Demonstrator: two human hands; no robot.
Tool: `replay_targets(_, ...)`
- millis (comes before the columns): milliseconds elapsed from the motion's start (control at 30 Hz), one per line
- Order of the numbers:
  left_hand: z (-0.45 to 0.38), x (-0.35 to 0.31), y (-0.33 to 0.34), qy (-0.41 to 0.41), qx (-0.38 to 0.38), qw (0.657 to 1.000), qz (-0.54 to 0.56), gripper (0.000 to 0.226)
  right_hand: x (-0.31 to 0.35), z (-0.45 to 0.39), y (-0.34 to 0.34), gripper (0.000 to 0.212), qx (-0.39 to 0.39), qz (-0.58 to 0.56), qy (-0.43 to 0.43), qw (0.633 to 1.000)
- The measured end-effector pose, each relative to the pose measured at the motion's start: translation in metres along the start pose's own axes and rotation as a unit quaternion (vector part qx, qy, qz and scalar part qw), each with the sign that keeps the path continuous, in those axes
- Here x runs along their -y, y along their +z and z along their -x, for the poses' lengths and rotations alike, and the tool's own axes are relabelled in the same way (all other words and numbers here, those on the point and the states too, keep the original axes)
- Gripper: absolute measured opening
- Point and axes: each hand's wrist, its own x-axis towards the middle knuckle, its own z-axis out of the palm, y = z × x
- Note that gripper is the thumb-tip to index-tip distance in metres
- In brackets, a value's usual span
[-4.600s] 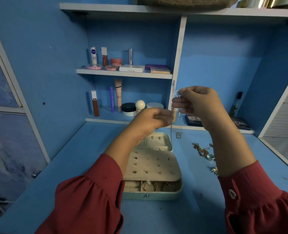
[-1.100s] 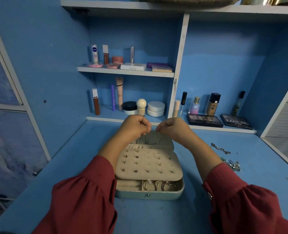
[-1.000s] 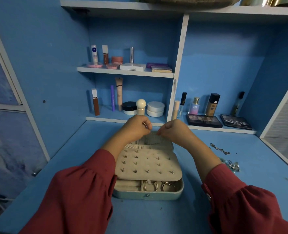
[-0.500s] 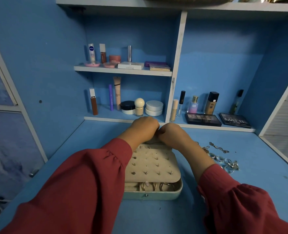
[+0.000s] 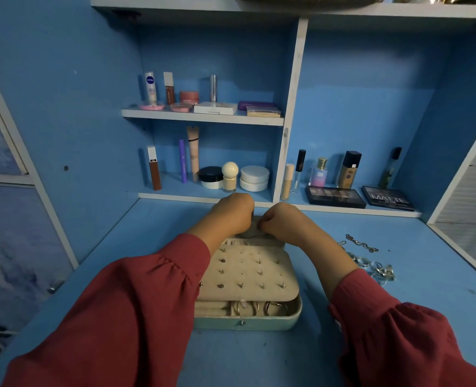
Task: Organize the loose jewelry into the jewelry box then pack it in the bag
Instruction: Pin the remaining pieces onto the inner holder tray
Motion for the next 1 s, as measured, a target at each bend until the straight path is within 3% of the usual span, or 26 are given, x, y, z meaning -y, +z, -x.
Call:
replay_targets(300,-0.001,0.0,0.0,-0.001,0.02,0.999,-0.041,0.024,0.0,-0.001,0.001,0.02,0.0,0.007,0.003,1.0)
replay_targets(467,0.0,-0.007,0.0,-0.021,0.031,0.998,-0.058,0.013,0.001,0.0,0.002,0.026,0.01,0.024,-0.006,1.0)
replay_targets(700,0.008,-0.006,-0.002,0.051,0.005,0.99,-0.132,0.021,0.001,0.001,0.001,0.027,0.021,0.072,-0.001,0.997)
replay_targets(933,0.012,-0.005,-0.006,-0.007,0.031,0.999,-0.011,0.007,0.004,0.003,-0.007,0.02,0.021,0.042,0.017,0.999)
replay_targets(1000,0.016,-0.005,-0.006,-0.018,0.038,0.999,0.006,0.023,0.006,0.003,-0.008,0.02,0.024,0.051,0.013,0.998)
